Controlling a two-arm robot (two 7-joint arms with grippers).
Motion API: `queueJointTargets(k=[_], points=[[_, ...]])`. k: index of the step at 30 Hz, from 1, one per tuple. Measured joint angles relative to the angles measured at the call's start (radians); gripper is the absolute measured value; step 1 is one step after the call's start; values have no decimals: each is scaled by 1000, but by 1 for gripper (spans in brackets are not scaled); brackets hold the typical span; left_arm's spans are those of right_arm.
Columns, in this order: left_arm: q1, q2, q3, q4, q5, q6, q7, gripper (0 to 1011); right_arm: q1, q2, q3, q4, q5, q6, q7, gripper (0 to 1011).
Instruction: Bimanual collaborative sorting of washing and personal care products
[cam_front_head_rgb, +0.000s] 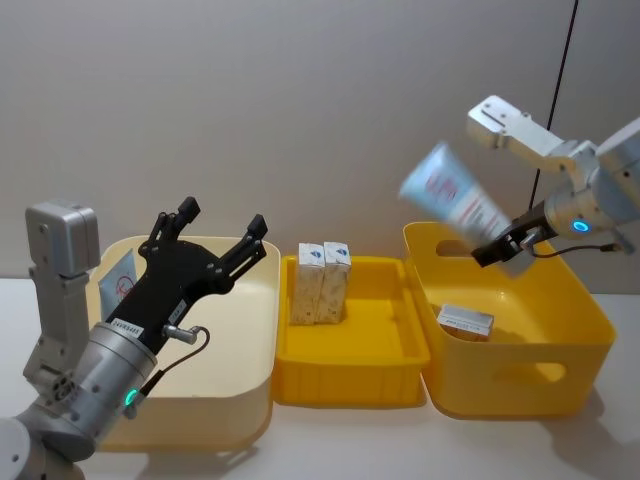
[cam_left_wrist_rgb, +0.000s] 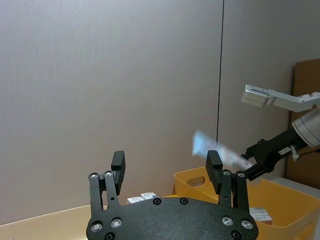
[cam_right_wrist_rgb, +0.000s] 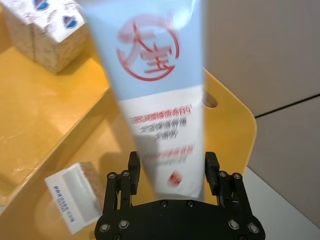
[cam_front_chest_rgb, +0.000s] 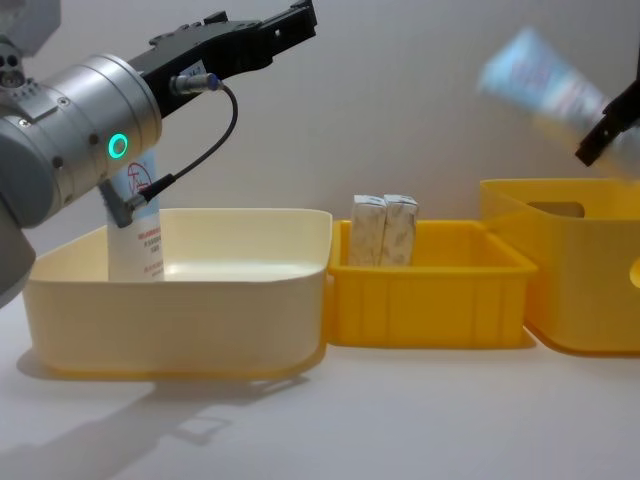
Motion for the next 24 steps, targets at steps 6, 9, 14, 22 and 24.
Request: queueJointTargets(k=[6,9,14,22,24], points=[[0,0,0,0,0,0,0,1003,39,-9,-47,28,-16,15,71,919],[0,0,0,0,0,0,0,1003,47,-11,-57,35,-19,19,87,988],[0,0,0,0,0,0,0,1003,62,-15,-75,47,-26,25,115,1001],[0,0,0,0,0,0,0,1003,75,-18,-90,56,-31,31,139,1001],[0,0,0,0,0,0,0,1003,77,-18,-93,57,-32,32,144,1001]])
